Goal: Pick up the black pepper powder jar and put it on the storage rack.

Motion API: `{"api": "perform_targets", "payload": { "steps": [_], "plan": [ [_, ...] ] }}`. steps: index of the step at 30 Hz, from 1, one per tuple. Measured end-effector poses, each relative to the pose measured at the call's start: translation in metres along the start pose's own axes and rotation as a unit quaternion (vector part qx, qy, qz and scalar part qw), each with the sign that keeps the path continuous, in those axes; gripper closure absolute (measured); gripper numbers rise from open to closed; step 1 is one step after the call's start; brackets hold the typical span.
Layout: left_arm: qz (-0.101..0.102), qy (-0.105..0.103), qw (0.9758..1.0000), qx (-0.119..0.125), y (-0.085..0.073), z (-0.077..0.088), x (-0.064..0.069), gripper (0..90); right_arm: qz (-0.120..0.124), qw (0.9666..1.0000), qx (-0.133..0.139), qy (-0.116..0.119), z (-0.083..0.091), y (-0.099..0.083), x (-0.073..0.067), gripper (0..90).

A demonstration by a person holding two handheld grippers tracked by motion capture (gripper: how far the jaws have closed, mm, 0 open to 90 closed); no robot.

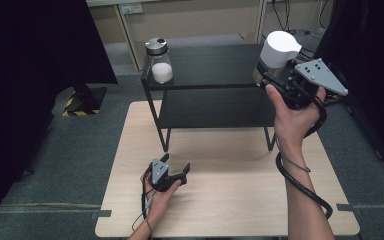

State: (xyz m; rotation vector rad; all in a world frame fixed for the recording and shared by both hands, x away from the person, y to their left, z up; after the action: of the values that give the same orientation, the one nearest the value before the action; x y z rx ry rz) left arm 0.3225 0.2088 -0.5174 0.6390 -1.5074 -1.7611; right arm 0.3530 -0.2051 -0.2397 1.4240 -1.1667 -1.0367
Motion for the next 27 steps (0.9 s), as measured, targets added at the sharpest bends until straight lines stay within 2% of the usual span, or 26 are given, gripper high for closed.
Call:
{"api": "perform_targets", "payload": {
  "steps": [16, 27],
  "plan": [
    [-0.003, 0.0, 1.0, 0.0, 0.0, 0.0, 0.001, 8.8, 0.003, 0.9994, -0.02, -0.026, -0.02, 0.005, 0.007, 30.9],
    [-0.004, 0.0, 1.0, 0.0, 0.0, 0.0, 0.001, 8.8, 0.026, 0.9983, -0.033, -0.04, -0.033, 0.008, 0.005, 30.9]
  ]
}}
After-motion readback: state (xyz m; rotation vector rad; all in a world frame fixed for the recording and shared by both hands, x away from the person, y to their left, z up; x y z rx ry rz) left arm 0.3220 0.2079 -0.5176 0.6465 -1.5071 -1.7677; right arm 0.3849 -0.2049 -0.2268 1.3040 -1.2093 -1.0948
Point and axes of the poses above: each handheld gripper's, and its own axes: z roughly backward along the jaws, y roughly out of its top, x roughly to its right, the point moved 7 cm from there along -z, roughly forward along the jaws, and after that the axes turned 10 degrees about -y, right-handed, at the moved point
